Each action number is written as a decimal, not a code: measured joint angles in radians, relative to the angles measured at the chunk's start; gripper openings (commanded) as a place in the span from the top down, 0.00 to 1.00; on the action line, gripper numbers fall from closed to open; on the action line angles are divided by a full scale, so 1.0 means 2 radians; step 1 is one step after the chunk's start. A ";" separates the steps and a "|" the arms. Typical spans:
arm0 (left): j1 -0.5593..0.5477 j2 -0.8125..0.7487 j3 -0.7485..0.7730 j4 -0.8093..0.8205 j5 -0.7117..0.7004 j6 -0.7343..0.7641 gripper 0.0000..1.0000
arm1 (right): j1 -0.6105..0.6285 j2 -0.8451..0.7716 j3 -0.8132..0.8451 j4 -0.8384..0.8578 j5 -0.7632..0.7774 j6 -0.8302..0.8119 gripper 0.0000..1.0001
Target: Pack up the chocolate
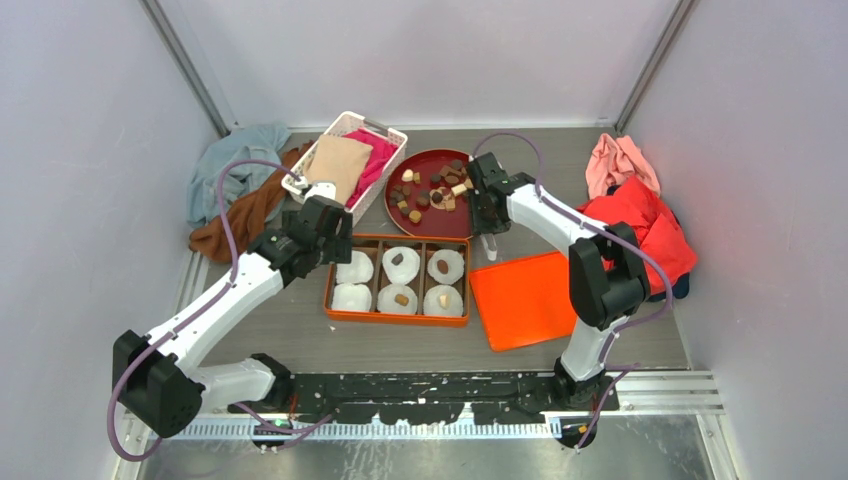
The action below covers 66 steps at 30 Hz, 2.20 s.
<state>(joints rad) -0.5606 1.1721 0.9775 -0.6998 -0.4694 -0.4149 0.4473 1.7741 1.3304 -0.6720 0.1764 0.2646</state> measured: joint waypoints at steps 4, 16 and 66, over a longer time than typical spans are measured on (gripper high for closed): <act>0.000 0.000 0.000 0.000 0.000 0.000 0.13 | 0.000 -0.005 -0.001 -0.001 -0.003 0.000 0.76; 0.000 0.000 0.000 0.000 0.000 0.000 0.13 | 0.003 -0.089 0.010 -0.038 -0.055 0.004 0.79; 0.170 -0.035 0.012 -0.061 0.077 -0.046 0.14 | 0.297 0.006 0.059 -0.025 -0.173 0.030 0.63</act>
<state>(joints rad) -0.2203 1.1015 1.0008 -0.8211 -0.3153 -0.5060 1.0412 1.7870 1.4483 -0.7227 -0.1688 0.3237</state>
